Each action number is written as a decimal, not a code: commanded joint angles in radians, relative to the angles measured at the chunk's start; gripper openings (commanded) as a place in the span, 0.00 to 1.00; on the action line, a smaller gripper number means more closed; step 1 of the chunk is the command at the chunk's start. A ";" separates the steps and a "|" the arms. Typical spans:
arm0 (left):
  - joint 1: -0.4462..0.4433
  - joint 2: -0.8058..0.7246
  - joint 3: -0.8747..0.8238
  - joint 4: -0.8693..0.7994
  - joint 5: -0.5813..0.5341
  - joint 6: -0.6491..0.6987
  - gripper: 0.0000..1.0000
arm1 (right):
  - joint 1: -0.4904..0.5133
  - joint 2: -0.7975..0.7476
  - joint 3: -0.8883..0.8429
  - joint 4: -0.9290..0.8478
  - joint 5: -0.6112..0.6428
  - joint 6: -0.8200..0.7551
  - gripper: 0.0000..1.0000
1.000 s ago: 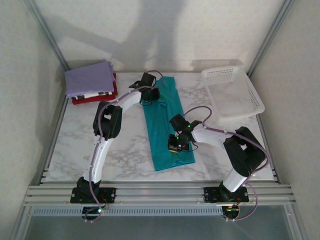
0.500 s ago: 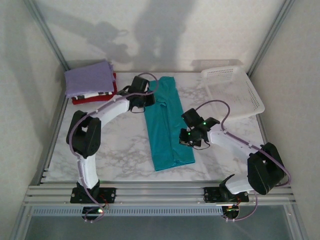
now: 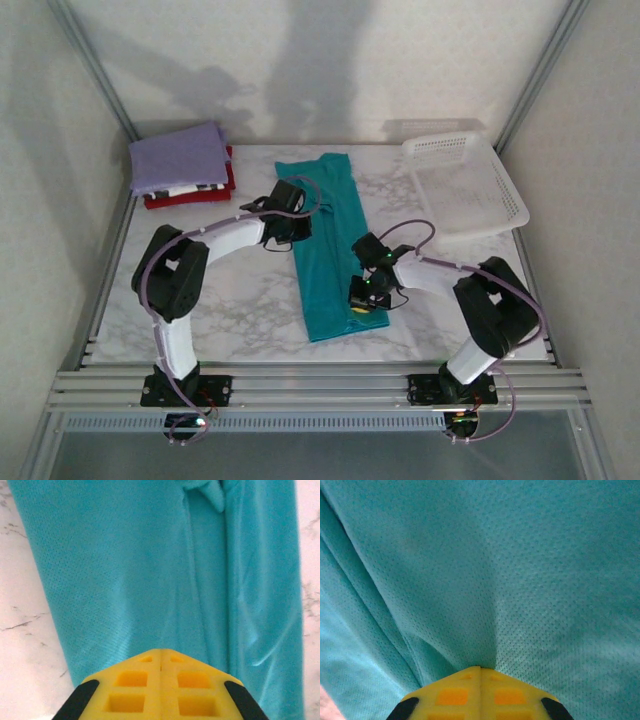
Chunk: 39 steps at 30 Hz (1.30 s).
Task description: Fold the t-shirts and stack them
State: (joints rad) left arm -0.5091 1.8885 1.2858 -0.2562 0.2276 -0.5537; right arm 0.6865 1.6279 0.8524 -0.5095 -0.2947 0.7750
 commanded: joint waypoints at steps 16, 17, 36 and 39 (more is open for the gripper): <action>-0.126 -0.467 -0.462 -0.105 -0.014 -0.147 0.19 | 0.100 -0.193 0.025 -0.179 0.125 0.007 0.18; -0.150 -0.497 -0.495 -0.110 -0.015 -0.172 0.20 | 0.094 -0.216 0.008 -0.204 0.131 -0.002 0.20; -0.422 -0.619 -0.714 -0.153 0.007 -0.453 0.31 | 0.025 -0.305 -0.167 -0.162 0.091 -0.022 0.37; -0.422 -0.622 -0.725 -0.173 -0.004 -0.458 0.34 | 0.025 -0.300 -0.173 -0.140 0.078 -0.017 0.37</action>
State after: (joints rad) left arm -0.9237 1.2697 0.5800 -0.3645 0.2501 -0.9710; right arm 0.7147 1.3426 0.6964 -0.6804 -0.1875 0.7517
